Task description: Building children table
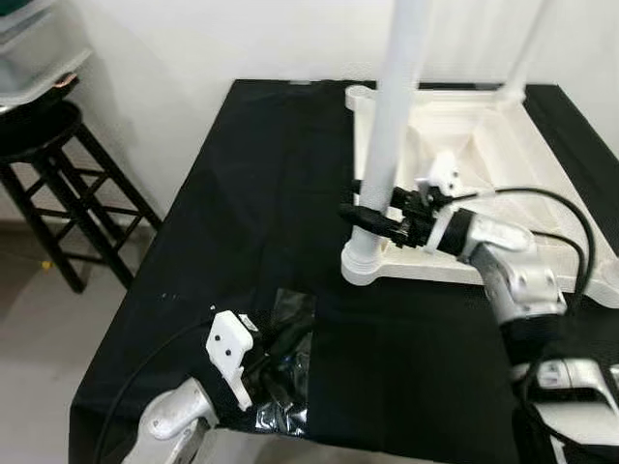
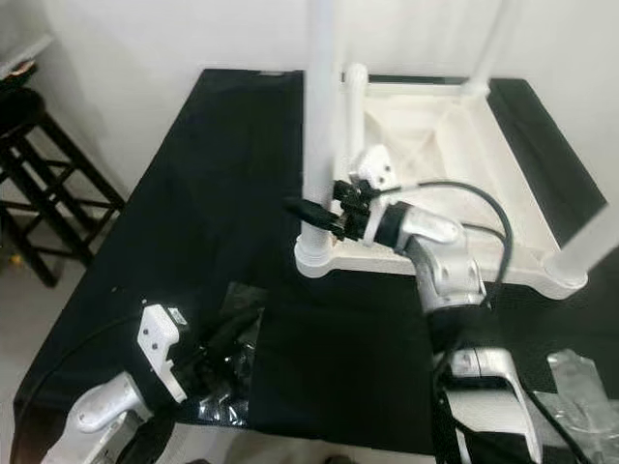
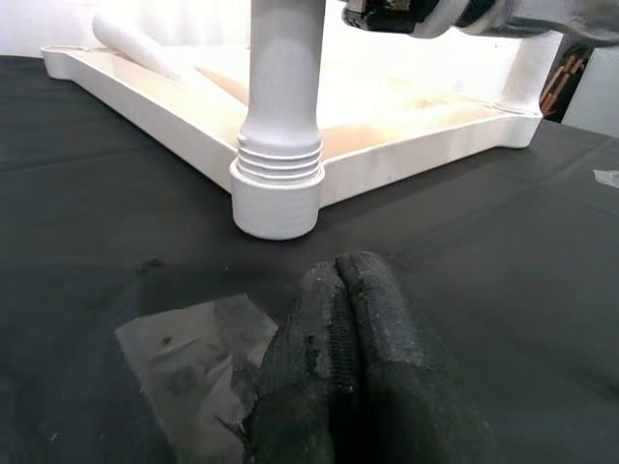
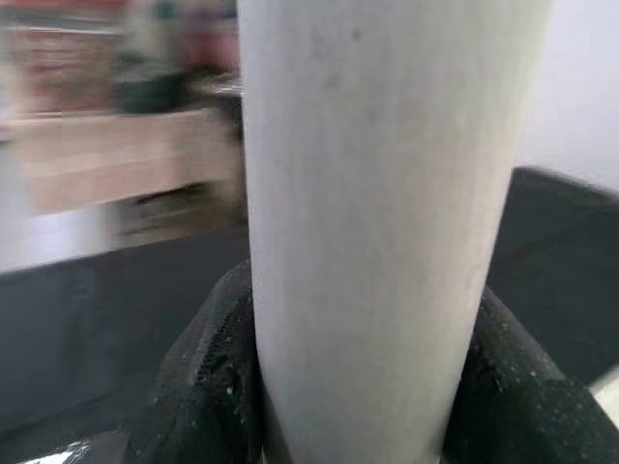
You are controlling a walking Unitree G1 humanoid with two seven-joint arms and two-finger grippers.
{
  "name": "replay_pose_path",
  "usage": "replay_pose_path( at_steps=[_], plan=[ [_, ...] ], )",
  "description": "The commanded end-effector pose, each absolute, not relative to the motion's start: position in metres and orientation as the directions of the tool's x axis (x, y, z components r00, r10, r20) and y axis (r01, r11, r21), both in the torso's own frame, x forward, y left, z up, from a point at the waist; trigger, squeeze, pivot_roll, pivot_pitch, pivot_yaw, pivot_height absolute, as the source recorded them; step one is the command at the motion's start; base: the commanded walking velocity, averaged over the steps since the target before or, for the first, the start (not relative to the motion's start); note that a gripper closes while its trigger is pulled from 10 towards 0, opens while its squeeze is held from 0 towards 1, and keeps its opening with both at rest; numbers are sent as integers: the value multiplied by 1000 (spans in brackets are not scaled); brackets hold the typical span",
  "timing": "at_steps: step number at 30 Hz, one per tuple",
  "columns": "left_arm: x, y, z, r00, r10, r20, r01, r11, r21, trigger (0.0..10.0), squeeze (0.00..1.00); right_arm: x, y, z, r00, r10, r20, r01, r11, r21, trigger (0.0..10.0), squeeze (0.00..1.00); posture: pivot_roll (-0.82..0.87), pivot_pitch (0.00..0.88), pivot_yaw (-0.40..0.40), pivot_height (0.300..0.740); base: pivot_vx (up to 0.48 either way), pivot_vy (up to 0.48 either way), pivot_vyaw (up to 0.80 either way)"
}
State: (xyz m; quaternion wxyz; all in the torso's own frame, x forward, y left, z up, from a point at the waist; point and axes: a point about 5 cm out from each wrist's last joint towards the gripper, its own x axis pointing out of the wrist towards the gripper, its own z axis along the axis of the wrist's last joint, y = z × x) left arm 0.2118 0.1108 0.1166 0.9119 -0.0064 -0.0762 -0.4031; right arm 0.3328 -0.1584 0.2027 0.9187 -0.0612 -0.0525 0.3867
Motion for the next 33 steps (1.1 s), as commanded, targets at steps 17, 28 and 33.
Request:
replay_pose_path(
  at_steps=[17,28,33],
  plan=[
    [214,113,116,671,-729,135,729,682,61,10000,0,306,-114,143,933,306,-191,-326,942,-81,0,0,20,138,-5,740,0,0,0],
    [215,111,116,662,-737,137,738,673,53,10000,0,341,-128,218,700,714,34,-702,695,-154,10000,0,14,134,3,740,0,0,0],
    [216,111,116,664,-736,136,736,674,54,10000,0,347,-129,218,525,850,-44,-840,509,-190,10000,0,25,132,-1,740,0,0,0]
  ],
)
